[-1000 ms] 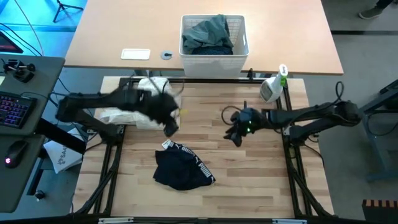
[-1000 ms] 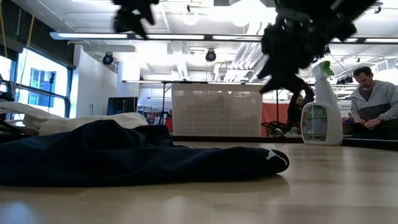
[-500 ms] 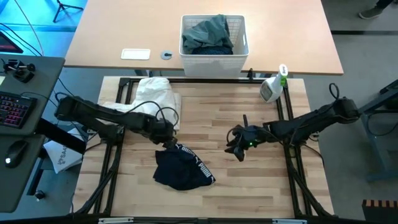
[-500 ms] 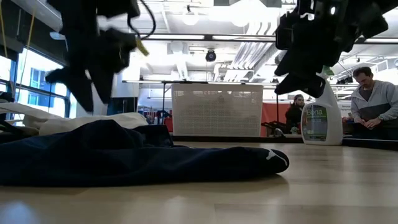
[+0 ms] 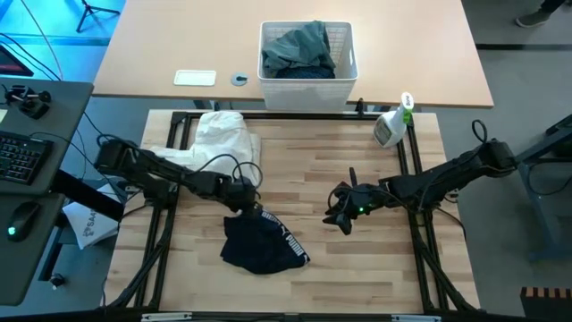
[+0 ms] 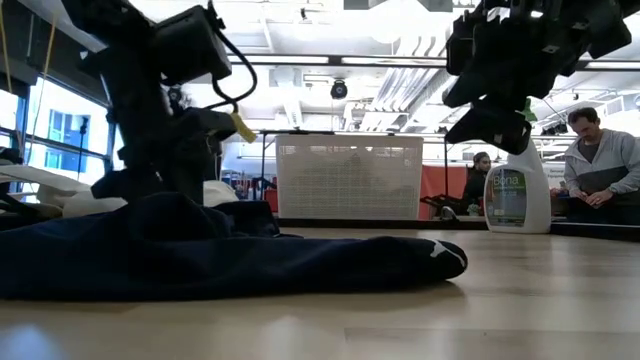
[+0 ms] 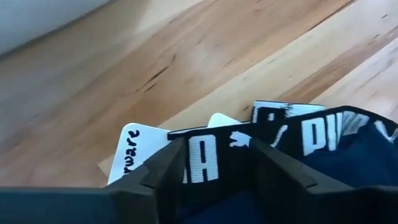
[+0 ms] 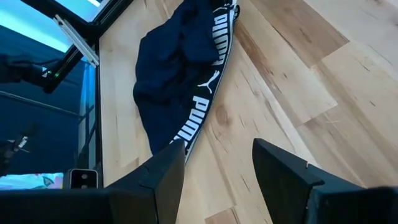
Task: Fold Laundry from Bin
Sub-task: Fold the blue boxer short
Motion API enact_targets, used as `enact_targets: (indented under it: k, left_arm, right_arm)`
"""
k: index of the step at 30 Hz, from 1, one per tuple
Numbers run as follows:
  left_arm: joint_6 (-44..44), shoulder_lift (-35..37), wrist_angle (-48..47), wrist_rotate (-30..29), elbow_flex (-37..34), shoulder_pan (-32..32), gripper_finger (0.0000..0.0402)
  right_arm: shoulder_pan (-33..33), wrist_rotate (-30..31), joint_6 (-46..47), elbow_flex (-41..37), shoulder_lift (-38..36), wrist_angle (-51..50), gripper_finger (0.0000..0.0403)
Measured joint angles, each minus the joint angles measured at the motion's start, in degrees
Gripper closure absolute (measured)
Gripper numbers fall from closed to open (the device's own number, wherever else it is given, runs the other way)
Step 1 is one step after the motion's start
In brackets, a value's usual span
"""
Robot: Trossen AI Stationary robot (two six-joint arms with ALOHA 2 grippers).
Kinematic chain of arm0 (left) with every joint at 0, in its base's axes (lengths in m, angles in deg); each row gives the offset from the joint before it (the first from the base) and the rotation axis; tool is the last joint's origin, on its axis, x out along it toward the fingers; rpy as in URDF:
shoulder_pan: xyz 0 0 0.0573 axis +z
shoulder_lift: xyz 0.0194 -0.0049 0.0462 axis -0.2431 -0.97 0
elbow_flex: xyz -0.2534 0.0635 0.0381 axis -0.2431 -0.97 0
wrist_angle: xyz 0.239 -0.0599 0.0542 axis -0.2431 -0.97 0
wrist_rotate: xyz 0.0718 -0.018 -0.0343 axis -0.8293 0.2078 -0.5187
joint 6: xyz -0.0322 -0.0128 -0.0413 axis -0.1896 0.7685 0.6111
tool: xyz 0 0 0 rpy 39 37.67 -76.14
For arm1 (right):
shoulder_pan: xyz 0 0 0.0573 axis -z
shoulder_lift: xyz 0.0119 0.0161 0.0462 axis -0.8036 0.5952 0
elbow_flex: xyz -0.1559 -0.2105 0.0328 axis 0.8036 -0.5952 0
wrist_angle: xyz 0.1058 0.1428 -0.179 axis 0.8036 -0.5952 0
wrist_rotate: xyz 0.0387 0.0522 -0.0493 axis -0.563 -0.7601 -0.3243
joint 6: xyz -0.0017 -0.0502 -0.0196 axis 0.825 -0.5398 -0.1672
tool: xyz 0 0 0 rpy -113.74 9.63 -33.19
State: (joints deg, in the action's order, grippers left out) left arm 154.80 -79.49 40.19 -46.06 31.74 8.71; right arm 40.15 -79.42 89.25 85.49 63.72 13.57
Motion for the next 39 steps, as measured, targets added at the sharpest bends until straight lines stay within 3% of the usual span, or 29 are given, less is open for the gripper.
enact_targets:
  k: [5, 12, 17, 22, 26, 30, 35, 39]
  left_arm:
    - [-0.40, -0.52, 0.65, 0.09, 0.00, -1.49, 0.0286]
    - [-8.03, 0.45, -0.35, -1.65, 3.57, -2.65, 0.0392]
    - [-16.18, 0.51, -0.54, -2.82, 11.30, -2.63, 0.0397]
    - [-23.19, 0.52, -9.59, -6.67, 22.71, -2.59, 0.0400]
    - [-29.26, 0.52, -17.65, -12.89, 34.97, -2.59, 0.0401]
    - [-36.72, 0.54, -19.03, -17.29, 47.47, -2.54, 0.0401]
    - [-44.51, 0.63, -18.84, -21.54, 59.68, -2.54, 0.0401]
    - [-49.11, 0.65, -18.88, -21.70, 64.64, -2.54, 0.0401]
  right_arm:
    - [0.02, -0.67, 0.20, 0.00, 0.00, 0.08, 0.0222]
    - [0.02, -0.89, -0.12, 0.02, 0.00, 0.05, 0.0222]
    - [0.02, -1.07, -0.24, 0.02, -0.11, 0.05, 0.0222]
    - [0.02, -1.09, -0.31, 0.02, -2.48, -1.00, 0.0222]
    - [0.02, -1.07, -0.07, 0.02, -8.24, -3.96, 0.0222]
    - [0.02, -0.82, 0.80, 0.02, -16.22, -5.32, 0.0222]
    - [-0.64, 4.68, -0.11, 0.02, -23.89, -5.46, 0.0222]
    - [-1.30, 11.60, -3.73, 0.04, -25.91, -7.45, 0.0222]
